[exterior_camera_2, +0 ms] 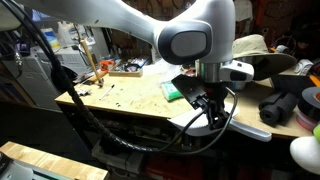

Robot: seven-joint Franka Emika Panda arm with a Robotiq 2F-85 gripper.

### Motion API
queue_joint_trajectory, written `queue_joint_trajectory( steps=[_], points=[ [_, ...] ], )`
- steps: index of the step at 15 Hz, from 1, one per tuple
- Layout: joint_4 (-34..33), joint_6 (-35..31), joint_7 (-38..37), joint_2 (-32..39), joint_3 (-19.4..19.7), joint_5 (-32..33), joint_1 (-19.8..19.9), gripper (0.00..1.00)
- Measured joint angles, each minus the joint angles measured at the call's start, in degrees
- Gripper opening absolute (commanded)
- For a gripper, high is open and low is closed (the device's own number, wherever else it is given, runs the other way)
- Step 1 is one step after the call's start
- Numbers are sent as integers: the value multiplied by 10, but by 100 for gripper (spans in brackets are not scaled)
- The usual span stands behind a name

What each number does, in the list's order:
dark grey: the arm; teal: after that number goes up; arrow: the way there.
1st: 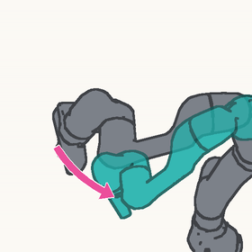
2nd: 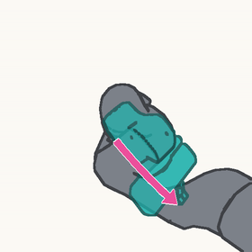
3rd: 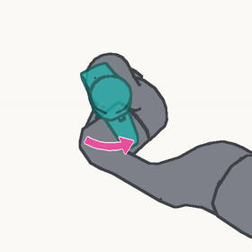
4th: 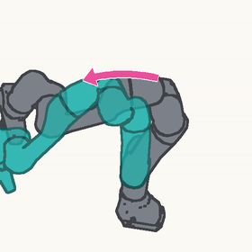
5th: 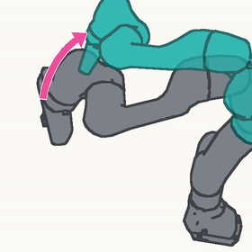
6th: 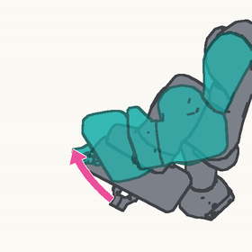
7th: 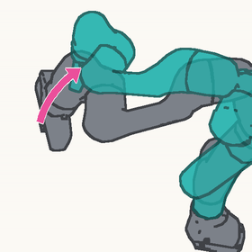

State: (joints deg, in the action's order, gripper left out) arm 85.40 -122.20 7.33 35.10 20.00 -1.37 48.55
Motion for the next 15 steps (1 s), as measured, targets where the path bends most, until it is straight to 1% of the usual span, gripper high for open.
queue_joint_trajectory(
  steps=[3,7,10,15],
  points=[
    [34,-20,17,-28,1,30,-1,2],
    [95,-54,57,-70,1,61,-1,2],
    [142,-81,91,-103,0,66,-1,2],
    [213,-84,153,-161,-1,66,-1,2]
  ],
)
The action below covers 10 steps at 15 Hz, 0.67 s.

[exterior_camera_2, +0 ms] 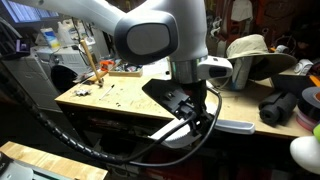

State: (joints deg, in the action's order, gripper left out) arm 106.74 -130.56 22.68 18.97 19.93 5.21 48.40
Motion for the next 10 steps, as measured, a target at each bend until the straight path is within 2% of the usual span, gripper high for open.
queue_joint_trajectory(
  steps=[5,10],
  points=[
    [70,10,51,-62,0,0,-3,2],
    [121,55,103,-118,-1,-4,-17,2]
  ],
)
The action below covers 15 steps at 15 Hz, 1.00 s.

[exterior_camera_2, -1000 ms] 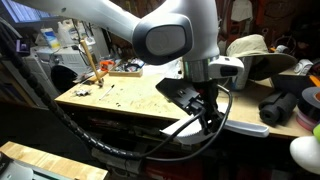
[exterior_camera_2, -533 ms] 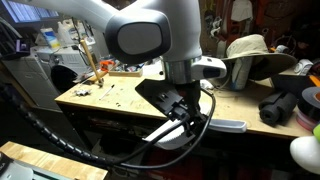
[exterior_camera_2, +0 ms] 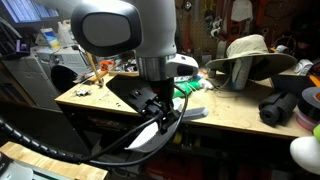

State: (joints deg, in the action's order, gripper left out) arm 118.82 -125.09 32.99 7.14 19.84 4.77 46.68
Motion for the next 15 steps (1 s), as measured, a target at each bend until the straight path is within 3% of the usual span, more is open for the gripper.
queue_joint_trajectory(
  steps=[6,15],
  points=[
    [20,69,66,-48,1,-48,-22,2],
    [3,177,80,-64,11,-145,-62,2]
  ],
)
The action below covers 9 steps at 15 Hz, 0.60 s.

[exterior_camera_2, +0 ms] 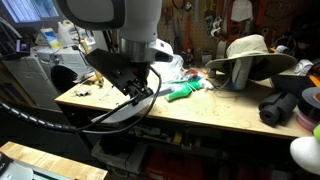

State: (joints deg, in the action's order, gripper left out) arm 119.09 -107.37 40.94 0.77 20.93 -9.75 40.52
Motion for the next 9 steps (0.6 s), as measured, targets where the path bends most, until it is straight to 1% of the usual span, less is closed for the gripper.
queue_joint_trajectory(
  steps=[3,5,7,9],
  points=[
    [-15,31,0,2,2,-49,-13,2],
    [-22,30,-3,5,3,-74,-22,2],
    [-24,13,-12,12,3,-99,-32,2],
    [-24,-20,-23,22,3,-116,-43,2]
  ],
)
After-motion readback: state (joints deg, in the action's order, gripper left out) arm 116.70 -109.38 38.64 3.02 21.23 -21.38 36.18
